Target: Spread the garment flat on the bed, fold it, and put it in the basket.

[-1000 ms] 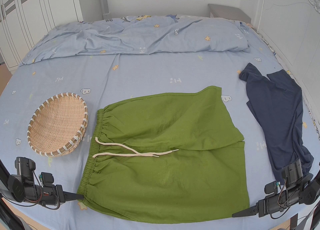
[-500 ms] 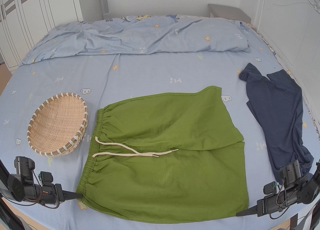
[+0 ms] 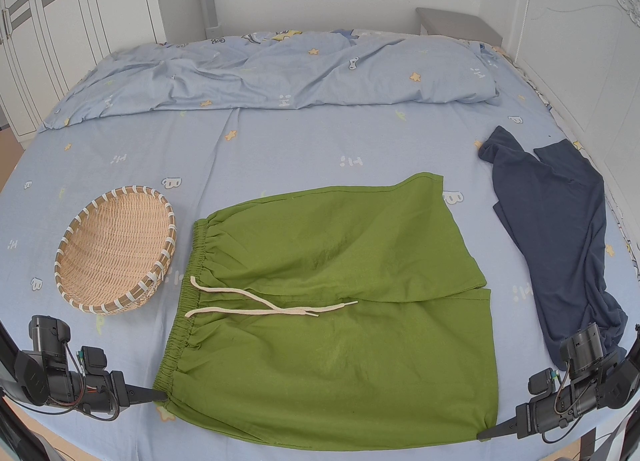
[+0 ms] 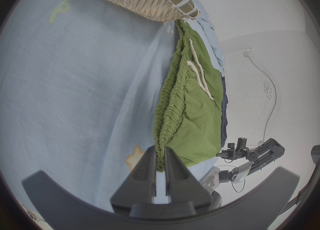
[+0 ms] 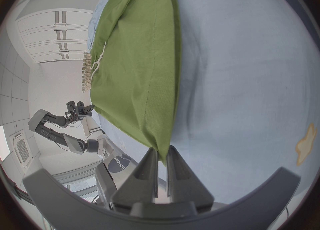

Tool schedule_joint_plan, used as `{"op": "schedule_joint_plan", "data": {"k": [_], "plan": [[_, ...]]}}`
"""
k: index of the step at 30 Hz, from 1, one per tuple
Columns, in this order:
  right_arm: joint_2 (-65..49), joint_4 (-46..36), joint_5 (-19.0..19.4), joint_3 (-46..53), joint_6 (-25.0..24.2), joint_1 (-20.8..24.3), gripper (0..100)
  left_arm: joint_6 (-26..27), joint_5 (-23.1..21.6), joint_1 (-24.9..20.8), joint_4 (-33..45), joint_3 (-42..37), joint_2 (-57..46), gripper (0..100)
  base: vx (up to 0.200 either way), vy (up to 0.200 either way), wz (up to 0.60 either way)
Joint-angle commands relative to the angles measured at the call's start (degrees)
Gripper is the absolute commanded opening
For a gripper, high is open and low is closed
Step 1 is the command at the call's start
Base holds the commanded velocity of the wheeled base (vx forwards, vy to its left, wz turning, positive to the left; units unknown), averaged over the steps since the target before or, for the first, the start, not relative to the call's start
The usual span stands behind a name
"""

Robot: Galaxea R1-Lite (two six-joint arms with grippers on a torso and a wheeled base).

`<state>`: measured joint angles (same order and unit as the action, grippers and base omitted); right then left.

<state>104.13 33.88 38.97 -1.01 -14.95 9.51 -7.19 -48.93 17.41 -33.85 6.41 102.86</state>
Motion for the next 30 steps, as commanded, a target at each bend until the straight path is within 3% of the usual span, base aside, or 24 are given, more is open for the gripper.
{"op": "schedule_joint_plan", "data": {"k": [1, 11, 14, 24, 27, 30], "plan": [[-11.6, -8.9, -0.4, 1.0, 0.1, 0.0, 0, 0.0, 0.7, 0.6, 1.4, -1.8, -0.4, 0, 0.000, 0.000, 0.00], [-24.2, -24.4, -0.6, 1.0, 1.5, 0.0, 0, 2.8, 0.9, 2.8, 1.9, -6.4, -1.4, 0, 0.000, 0.000, 0.00], [-29.8, -30.4, -0.7, 0.6, 0.8, -0.1, 0, 3.7, 2.4, 3.8, 5.4, -6.3, -1.8, 0, 0.000, 0.000, 0.00], [-31.1, -32.1, -0.7, -2.7, 0.8, -2.5, 0, 4.5, 3.9, 3.0, 12.2, -5.4, -7.5, 0, 0.000, 0.000, 0.00], [-31.0, -33.8, -0.7, -6.9, 0.7, -3.3, 0, 1.6, 3.9, 2.7, 18.2, -1.9, -12.2, 0, 0.000, 0.000, 0.00], [-31.0, -39.8, -0.7, -14.1, 0.7, -3.4, 0, -2.3, 3.9, 1.4, 31.2, 5.7, -18.0, 0, 0.000, 0.000, 0.00]]}}
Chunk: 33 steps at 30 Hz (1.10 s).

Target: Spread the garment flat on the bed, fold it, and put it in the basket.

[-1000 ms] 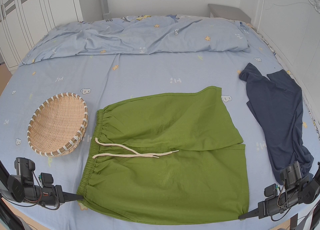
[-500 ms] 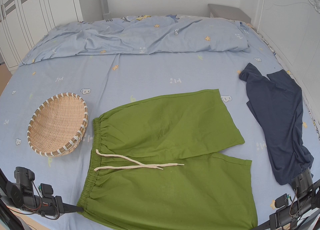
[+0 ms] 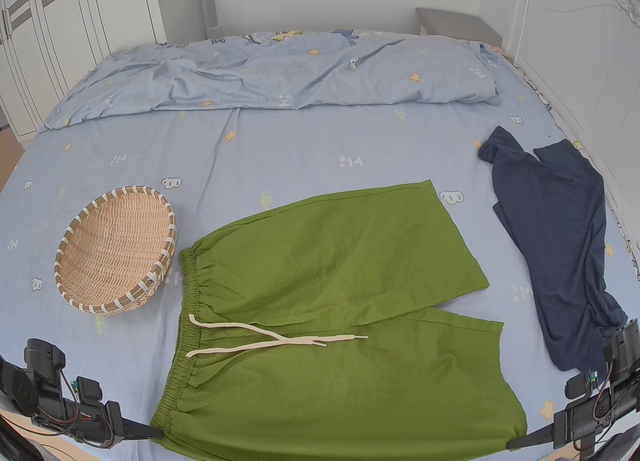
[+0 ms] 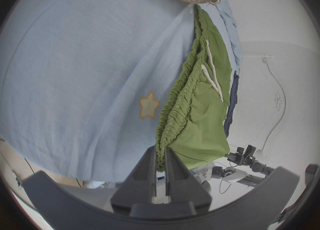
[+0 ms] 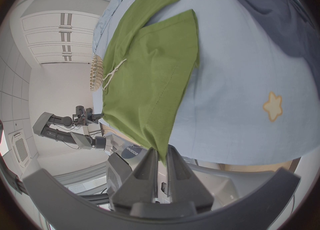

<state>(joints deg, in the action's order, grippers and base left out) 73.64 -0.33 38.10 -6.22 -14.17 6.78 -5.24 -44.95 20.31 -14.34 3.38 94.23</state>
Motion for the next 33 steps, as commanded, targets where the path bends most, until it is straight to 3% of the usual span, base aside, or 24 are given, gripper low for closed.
{"op": "schedule_joint_plan", "data": {"k": [1, 5, 9, 15, 20, 33], "plan": [[-0.5, -8.1, 0.1, -11.7, 0.0, -0.6, 0, -5.1, -0.1, -1.9, 17.0, 11.8, -11.3, 0, 0.000, 0.000, 0.00], [-0.1, -16.5, 0.1, -23.0, 0.1, -1.1, 0, -5.4, -0.8, -2.2, 33.9, 23.1, -15.3, 0, 0.000, 0.000, 0.00], [1.2, -23.0, 0.1, -33.5, 0.2, -1.6, 0, -5.8, -1.1, -3.8, 40.6, 30.2, -15.1, 0, 0.000, 0.000, 0.00], [6.0, -27.5, 0.1, -45.0, 0.1, -1.8, 0, -7.4, -1.1, -4.7, 40.7, 34.3, -12.0, 0, 0.000, 0.000, 0.00], [14.2, -31.8, 0.1, -58.4, 0.1, -1.8, 0, -12.1, -1.1, -7.0, 40.4, 40.8, -7.1, 0, 0.000, 0.000, 0.00], [28.4, -33.4, 0.1, -79.6, 0.1, -1.9, 0, -18.4, -1.0, -11.0, 40.5, 57.9, 3.9, 0, 0.000, 0.000, 0.00]]}}
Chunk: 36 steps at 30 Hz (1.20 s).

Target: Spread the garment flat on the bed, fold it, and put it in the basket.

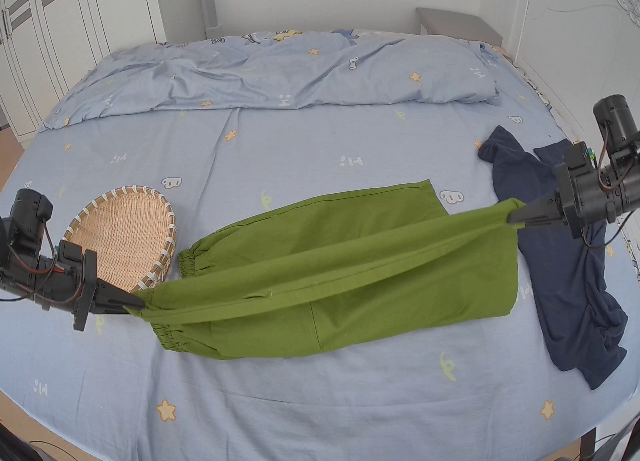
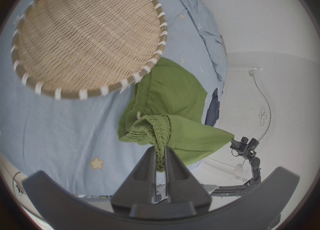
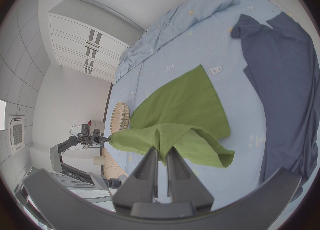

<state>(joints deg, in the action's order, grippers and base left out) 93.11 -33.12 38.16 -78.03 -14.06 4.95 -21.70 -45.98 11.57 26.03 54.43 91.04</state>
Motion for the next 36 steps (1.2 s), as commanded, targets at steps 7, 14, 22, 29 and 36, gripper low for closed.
{"op": "schedule_joint_plan", "data": {"k": [7, 14, 22, 29, 36], "plan": [[13.9, -0.5, 0.1, -15.6, 0.0, 0.0, 0, -2.3, 0.1, -2.9, 0.3, 13.8, 13.3, 0, 0.000, 0.000, 0.00], [16.7, -0.7, 0.1, -23.5, 0.0, -0.1, 0, -2.3, 0.6, -2.7, 0.7, 18.3, 16.2, 0, 0.000, 0.000, 0.00], [20.4, -1.5, 0.1, -29.1, 0.1, -0.1, 0, -3.1, 0.7, -2.9, 0.7, 22.6, 18.7, 0, 0.000, 0.000, 0.00], [21.6, -0.5, 0.1, -30.8, 0.6, -1.3, 0, -4.8, 0.8, -3.0, 0.9, 27.5, 20.4, 0, 0.000, 0.000, 0.00], [24.1, 0.1, 0.1, -32.6, 0.8, -1.6, 0, -4.7, 0.9, -3.8, 0.5, 28.4, 22.0, 0, 0.000, 0.000, 0.00]]}}
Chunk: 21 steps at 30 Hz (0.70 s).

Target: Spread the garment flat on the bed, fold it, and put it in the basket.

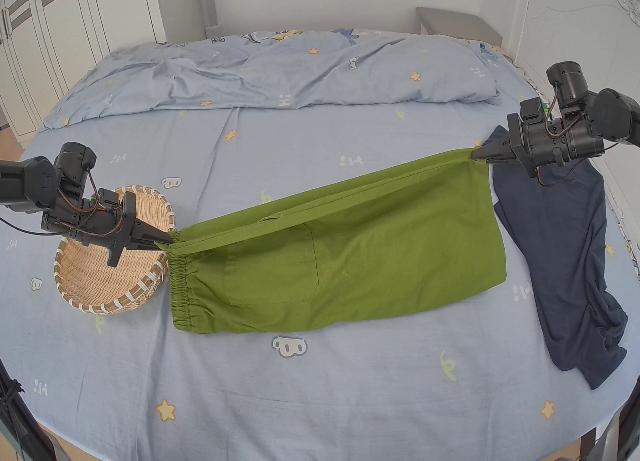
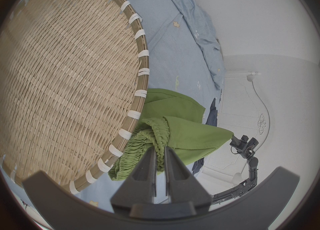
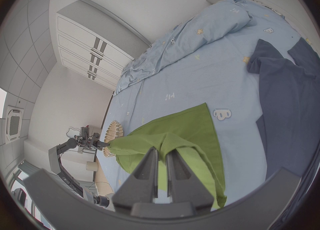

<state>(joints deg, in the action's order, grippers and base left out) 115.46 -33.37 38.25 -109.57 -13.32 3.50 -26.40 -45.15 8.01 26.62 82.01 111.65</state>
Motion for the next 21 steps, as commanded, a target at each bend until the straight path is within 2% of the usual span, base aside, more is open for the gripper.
{"op": "schedule_joint_plan", "data": {"k": [1, 15, 21], "plan": [[2.0, 0.4, 0.0, -1.3, 0.1, -0.1, 0, 0.0, 0.1, -0.3, -0.1, 0.9, 1.5, 0, 0.000, 0.000, 0.00], [6.7, 1.8, 0.1, -3.2, 2.2, 0.8, 0, -0.1, 0.2, 0.3, 0.1, 2.0, 2.1, 0, 0.000, 0.000, 0.00], [7.2, 2.9, 0.2, -3.2, 2.1, 0.9, 0, -0.1, 2.1, 0.3, -0.1, 2.0, 2.5, 0, 0.000, 0.000, 0.00]]}}
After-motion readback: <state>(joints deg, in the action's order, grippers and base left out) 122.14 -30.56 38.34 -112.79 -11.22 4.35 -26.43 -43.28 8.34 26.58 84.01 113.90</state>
